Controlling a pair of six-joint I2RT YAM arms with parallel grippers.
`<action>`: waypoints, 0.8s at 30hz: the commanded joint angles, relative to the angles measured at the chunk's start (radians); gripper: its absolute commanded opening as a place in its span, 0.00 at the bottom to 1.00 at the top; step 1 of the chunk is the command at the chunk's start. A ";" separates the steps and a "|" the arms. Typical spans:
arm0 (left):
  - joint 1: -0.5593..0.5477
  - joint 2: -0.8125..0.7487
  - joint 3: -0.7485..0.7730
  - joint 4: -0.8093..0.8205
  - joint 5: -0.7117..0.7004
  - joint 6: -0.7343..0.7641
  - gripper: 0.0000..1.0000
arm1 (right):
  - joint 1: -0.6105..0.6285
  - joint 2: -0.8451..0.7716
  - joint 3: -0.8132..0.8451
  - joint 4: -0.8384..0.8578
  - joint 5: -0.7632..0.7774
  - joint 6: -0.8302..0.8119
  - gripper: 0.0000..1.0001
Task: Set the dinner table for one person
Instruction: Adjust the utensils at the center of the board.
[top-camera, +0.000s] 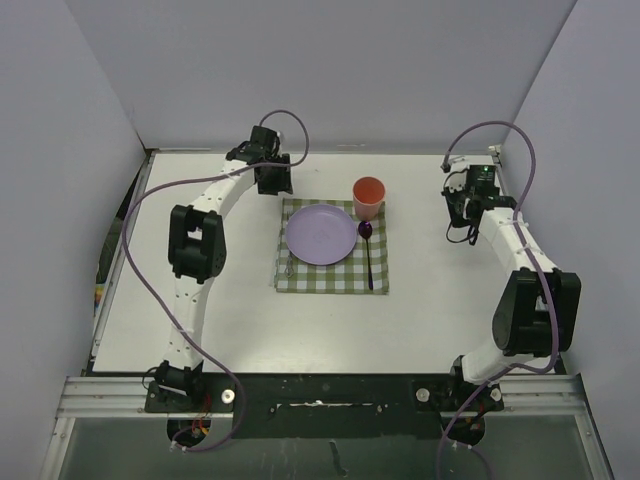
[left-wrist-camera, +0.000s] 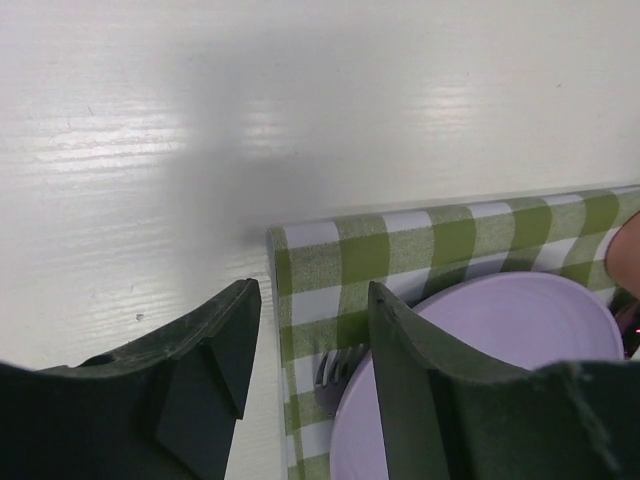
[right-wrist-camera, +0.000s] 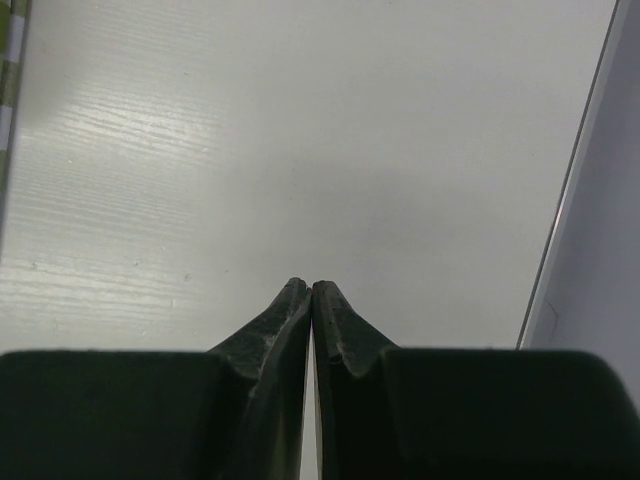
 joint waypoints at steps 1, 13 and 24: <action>-0.030 0.053 0.044 -0.079 -0.054 0.055 0.46 | -0.023 -0.067 -0.005 0.023 -0.024 0.021 0.07; -0.107 -0.257 -0.281 0.024 -0.077 0.040 0.45 | -0.006 -0.048 0.105 -0.049 -0.156 0.031 0.07; -0.111 -0.494 -0.540 0.059 -0.143 0.023 0.45 | 0.269 -0.092 0.012 -0.051 -0.019 -0.110 0.07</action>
